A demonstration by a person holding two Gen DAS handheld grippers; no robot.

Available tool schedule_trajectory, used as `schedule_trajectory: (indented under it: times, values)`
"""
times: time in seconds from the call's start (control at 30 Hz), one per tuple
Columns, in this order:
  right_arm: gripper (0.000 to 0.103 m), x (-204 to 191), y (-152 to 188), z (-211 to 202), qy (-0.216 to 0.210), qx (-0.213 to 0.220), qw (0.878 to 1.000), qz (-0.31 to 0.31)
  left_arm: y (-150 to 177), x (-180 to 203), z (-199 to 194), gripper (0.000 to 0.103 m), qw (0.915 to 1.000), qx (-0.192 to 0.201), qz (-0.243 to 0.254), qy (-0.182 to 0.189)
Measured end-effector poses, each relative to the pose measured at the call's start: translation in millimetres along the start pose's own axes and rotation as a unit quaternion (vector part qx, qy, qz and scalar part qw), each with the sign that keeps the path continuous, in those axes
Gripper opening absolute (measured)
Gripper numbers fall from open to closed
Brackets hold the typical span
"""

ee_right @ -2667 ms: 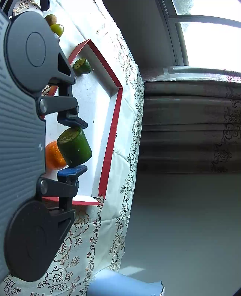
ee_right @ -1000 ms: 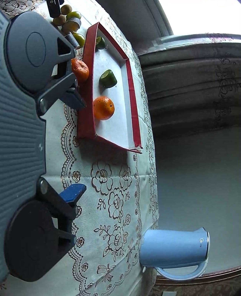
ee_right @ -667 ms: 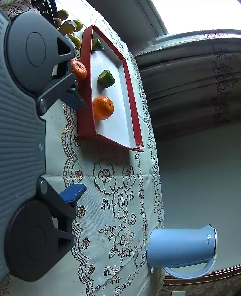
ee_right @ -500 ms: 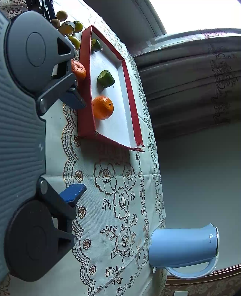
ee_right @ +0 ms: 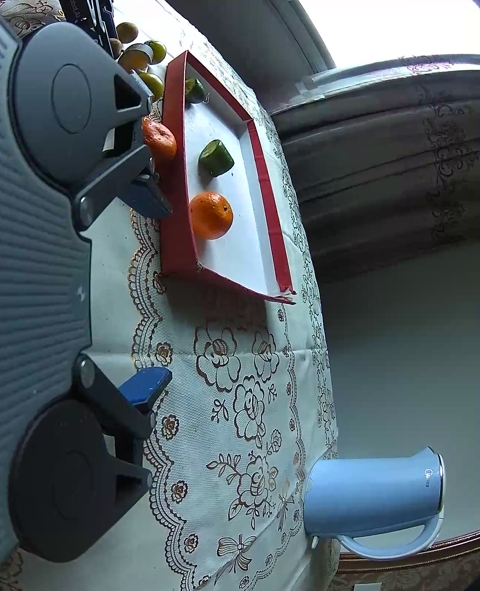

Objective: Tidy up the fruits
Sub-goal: 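Lower the left gripper onto the small brown round fruit and close it, then lift the brown fruit with the left gripper and carry it over the box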

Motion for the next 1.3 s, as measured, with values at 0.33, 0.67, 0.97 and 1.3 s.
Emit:
schedule_trajectory:
  times: [0.33,0.67,0.97,1.3]
  values:
    - [0.095,3,3,8,0.021,-0.028,0.999,0.0,0,0,-1,0.022,1.0,0.002,0.001,-0.008]
    - [0.098,-9,6,18,0.061,-0.064,0.995,-0.048,0,-1,-2,0.022,1.0,0.002,-0.001,-0.006]
    - [0.103,-12,7,22,0.087,-0.077,0.991,-0.072,-1,-2,-3,0.021,1.0,0.004,0.0,-0.007]
    - [0.103,-12,7,23,0.084,-0.079,0.991,-0.069,-12,4,-14,0.021,0.9999,0.015,0.005,-0.007]
Point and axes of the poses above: each gripper's, at about its wrist camera, not at the fingertips, and z roughly the way its jaws point, x to its right, y to its underside, the point moved 6 cm from there along z, roughly the way its jaws point, and after that the axes turned 4 degrees about -z, right-handed, at the moved point
